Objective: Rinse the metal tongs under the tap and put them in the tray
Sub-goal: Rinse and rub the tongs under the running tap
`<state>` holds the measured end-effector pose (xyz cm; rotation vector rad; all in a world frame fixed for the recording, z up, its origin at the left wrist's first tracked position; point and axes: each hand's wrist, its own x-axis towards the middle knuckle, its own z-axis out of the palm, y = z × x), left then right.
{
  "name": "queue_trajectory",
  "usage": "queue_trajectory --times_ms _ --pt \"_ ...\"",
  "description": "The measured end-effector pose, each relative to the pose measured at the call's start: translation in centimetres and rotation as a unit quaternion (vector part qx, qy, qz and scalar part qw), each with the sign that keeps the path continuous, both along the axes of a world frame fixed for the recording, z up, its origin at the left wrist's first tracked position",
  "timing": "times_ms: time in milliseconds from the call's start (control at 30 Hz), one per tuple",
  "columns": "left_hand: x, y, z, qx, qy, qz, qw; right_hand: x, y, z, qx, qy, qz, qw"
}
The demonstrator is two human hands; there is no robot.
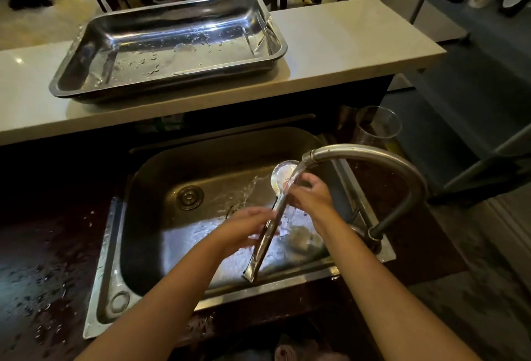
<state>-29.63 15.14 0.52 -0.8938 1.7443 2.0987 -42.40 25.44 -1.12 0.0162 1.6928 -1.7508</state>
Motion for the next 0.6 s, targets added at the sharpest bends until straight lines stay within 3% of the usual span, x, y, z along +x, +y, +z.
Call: queue_trajectory --times_ms 200,267,433,600 --pt "-4.0 -0.6 1.4 -0.061 0.044 0.013 0.997 -0.7 0.2 1.6 -0.002 0.076 -0.007 0.997" --pt "-3.5 -0.5 0.5 -0.038 0.035 0.002 0.999 -1.2 0.4 2.1 -0.016 0.091 -0.016 0.996" --pt "-0.1 -1.1 -2.5 0.042 -0.014 0.004 0.999 -2.8 1.2 2.4 -0.037 0.051 -0.052 0.997" --pt "0.0 -1.3 -2.3 0.001 -0.005 -0.01 1.0 -1.0 0.3 1.4 -0.005 0.045 -0.024 0.999"
